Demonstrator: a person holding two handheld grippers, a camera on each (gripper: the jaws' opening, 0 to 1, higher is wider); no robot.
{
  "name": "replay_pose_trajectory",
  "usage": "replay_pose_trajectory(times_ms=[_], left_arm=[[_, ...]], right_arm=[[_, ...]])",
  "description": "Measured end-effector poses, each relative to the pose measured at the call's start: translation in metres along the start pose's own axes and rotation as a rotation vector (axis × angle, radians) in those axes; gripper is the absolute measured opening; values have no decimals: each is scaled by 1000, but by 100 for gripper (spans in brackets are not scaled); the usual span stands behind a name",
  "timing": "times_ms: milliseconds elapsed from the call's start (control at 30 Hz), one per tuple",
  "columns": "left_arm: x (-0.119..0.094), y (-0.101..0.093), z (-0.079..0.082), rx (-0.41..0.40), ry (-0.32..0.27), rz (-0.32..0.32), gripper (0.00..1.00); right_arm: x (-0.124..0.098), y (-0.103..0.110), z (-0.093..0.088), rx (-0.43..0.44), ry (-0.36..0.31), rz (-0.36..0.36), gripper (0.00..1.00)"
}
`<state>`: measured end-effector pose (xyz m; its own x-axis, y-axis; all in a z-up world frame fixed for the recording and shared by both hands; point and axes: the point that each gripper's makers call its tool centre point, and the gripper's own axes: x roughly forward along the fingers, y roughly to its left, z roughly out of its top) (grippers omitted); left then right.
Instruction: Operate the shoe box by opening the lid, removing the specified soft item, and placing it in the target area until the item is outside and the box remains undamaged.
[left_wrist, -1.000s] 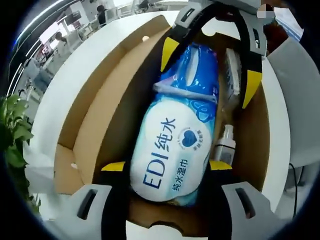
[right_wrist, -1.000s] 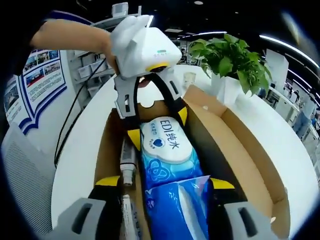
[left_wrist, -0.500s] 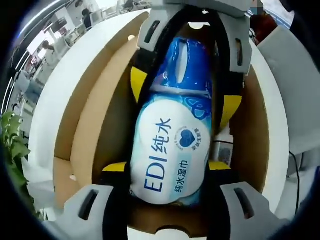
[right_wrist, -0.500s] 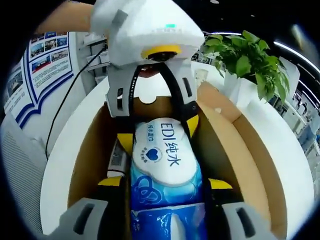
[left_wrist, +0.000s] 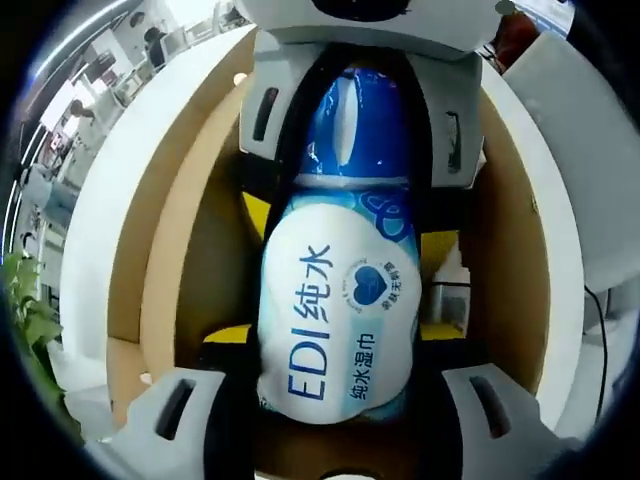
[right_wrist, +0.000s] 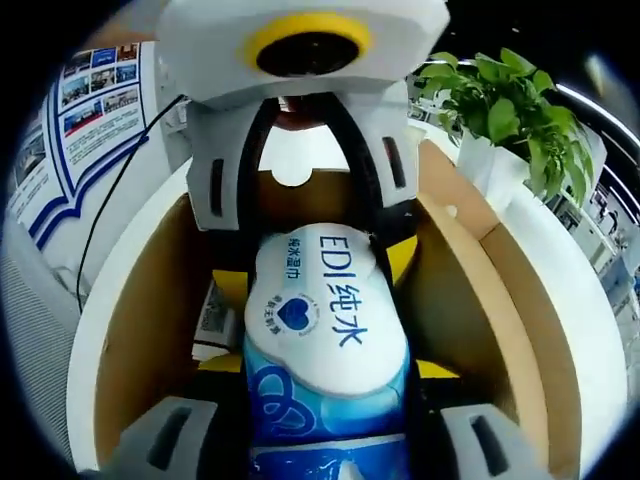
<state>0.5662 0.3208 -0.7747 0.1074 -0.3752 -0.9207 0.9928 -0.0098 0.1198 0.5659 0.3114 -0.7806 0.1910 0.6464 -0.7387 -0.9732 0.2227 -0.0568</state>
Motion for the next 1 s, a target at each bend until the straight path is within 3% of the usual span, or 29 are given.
replay_pose_trajectory(times_ms=[367,700,833,1000], left_arm=[[4,1,1,7,0,-4,62],[1,0,2,21,16,32,60],[-1,0,1,47,63,31,59],[-8,0,1,40,76,25,59]], right_arm=[[2,0,0,-7,-19,9,55],[-1,1,3,-28,-9,-32,47],[-2,0,4,-27,-11,-38,46],[-5,0,10,-43,-25,-41,45]])
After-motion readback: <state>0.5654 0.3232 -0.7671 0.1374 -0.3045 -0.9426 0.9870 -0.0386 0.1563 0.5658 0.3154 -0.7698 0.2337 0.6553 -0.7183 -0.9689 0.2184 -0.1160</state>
